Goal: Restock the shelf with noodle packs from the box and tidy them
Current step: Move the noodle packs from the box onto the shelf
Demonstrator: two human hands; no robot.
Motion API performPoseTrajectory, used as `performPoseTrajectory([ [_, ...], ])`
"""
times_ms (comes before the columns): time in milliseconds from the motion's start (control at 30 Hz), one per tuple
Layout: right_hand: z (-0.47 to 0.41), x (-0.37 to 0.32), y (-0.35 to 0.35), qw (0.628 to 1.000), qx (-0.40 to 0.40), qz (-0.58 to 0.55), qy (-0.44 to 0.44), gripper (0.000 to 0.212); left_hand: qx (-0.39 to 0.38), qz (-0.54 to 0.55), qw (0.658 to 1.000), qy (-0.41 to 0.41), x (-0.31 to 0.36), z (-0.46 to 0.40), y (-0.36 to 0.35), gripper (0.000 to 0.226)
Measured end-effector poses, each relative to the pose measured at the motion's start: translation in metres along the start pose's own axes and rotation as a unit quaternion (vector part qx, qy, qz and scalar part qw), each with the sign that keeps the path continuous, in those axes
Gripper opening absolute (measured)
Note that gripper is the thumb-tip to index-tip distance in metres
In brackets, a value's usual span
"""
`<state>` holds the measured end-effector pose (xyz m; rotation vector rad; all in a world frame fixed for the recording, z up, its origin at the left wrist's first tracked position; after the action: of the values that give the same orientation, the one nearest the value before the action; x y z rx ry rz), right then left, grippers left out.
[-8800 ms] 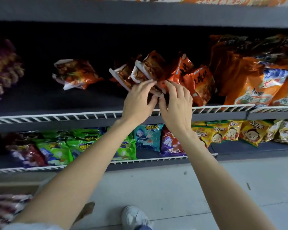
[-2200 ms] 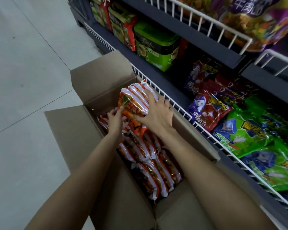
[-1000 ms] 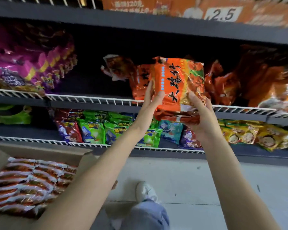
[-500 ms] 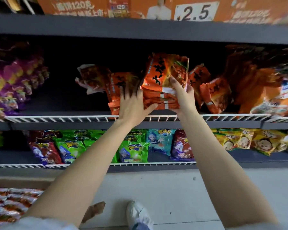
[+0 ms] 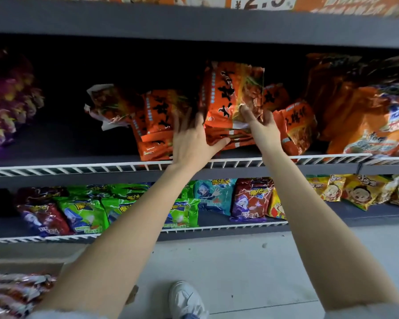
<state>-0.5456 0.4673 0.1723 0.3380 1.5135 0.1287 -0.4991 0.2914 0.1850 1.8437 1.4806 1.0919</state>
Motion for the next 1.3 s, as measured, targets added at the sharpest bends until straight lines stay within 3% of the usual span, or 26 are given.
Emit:
performPoseTrajectory([
  [133,0.011,-0.002,0.011,0.985,0.060,0.127,0.096,0.077,0.026,0.130,0.991,0.017,0.000,0.005,0.003,0.092],
  [267,0.030,-0.015,0.021,0.960,0.098,0.139,0.221,0.070,0.023,0.117,0.992,-0.038,0.021,0.004,-0.001,0.078],
  [367,0.042,-0.017,0.025,0.913,0.147,0.255,0.282,0.056,0.001,0.087,0.995,-0.052,0.044,0.004,-0.014,0.073],
  [433,0.038,-0.007,0.029,0.909,0.138,0.294,0.260,0.057,-0.015,0.079,0.996,-0.043,0.059,-0.001,-0.020,0.071],
  [500,0.027,0.005,0.029,0.921,0.076,0.301,0.234,0.070,-0.040,0.071,0.996,-0.039,0.071,-0.008,-0.025,0.069],
  [633,0.005,0.017,0.031,0.885,0.021,0.398,0.241,0.102,-0.049,0.052,0.997,-0.024,0.079,-0.025,-0.032,0.066],
  [700,-0.010,0.016,0.040,0.880,0.034,0.413,0.232,0.101,-0.046,0.059,0.996,-0.045,0.090,-0.031,-0.031,0.069],
  [800,-0.036,0.014,0.060,0.876,0.029,0.436,0.206,0.101,-0.112,0.132,0.984,-0.045,0.102,-0.038,-0.039,0.081],
  [900,-0.054,0.021,0.090,0.880,0.031,0.451,0.147,0.106,-0.149,0.124,0.980,-0.053,0.104,-0.031,-0.054,0.092],
  [1000,-0.046,0.020,0.099,0.888,0.045,0.428,0.163,0.108,-0.111,0.048,0.990,-0.075,0.102,-0.022,-0.060,0.087],
  [1133,-0.011,0.008,0.063,0.863,-0.018,0.399,0.310,0.096,-0.036,0.072,0.993,-0.090,0.096,-0.017,-0.046,0.077],
  [1300,-0.010,-0.006,0.055,0.869,0.001,0.383,0.314,0.074,0.013,0.065,0.994,-0.088,0.082,-0.012,-0.031,0.076],
])
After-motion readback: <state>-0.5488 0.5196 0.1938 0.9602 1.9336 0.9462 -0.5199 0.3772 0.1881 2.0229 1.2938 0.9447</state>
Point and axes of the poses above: each hand's wrist, its own z-axis away from the middle knuckle, its own y-axis out of the back of the hand, x = y × z, the point moved 8 cm from there along -z, towards the middle knuckle, and after that the axes turned 3 degrees about z, right-handed, at the moved point
